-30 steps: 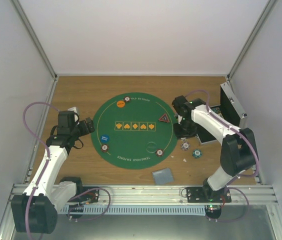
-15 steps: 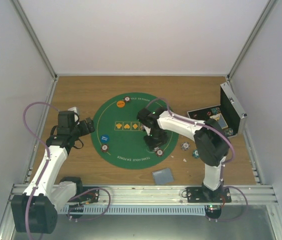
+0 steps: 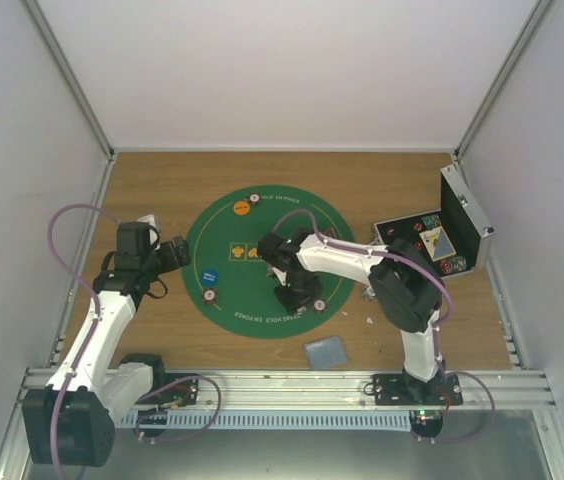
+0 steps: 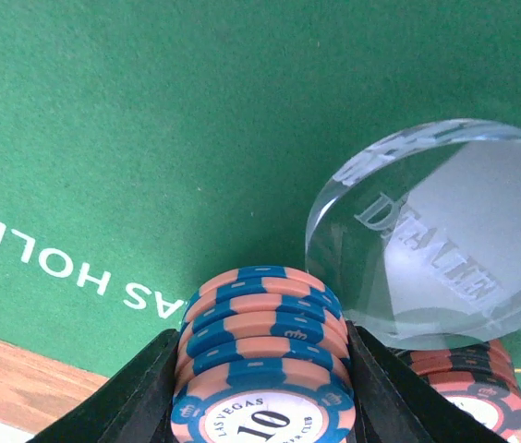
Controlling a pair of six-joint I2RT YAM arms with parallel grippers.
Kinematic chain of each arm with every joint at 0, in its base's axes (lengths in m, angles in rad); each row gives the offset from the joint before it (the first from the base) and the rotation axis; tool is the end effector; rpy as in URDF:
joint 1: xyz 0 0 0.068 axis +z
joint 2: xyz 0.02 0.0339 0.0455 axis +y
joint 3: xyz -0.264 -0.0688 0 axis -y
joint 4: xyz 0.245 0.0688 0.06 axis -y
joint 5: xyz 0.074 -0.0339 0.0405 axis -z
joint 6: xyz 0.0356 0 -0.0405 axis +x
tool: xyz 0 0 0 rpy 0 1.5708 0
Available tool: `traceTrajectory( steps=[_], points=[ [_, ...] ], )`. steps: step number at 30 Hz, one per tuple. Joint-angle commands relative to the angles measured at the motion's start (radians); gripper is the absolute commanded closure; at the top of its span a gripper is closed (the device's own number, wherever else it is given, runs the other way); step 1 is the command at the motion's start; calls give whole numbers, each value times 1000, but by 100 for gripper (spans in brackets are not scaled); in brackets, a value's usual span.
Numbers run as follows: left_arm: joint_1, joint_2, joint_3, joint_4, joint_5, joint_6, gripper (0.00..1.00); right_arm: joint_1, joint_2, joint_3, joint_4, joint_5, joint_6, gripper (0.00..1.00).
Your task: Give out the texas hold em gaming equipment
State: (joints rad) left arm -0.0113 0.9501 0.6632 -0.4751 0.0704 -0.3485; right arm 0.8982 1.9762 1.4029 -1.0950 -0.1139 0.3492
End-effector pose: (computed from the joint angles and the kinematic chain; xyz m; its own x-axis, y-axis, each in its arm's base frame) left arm 0.1976 -0.0047 0.2409 -0.6701 -0.3331 -0.6634 -0.1773 0.9396 -0.2927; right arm 0.2160 0.2777 0.1648 -0.8462 -0.5168 0.1302 -0.5116 0.8561 0.0730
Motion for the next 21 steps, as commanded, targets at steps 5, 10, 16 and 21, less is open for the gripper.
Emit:
traceTrajectory(
  steps=[5,10,16,21],
  points=[
    [-13,8,-13,40,7,6,7,13,-23,-77,-8,-9,32,65],
    [-13,10,-14,43,7,6,7,14,-44,-108,-5,-9,34,65],
    [-16,12,-14,43,8,6,7,13,-32,-86,-3,-2,34,65],
    [-18,15,-14,44,9,6,7,13,-21,-48,-4,-4,29,65]
  ],
)
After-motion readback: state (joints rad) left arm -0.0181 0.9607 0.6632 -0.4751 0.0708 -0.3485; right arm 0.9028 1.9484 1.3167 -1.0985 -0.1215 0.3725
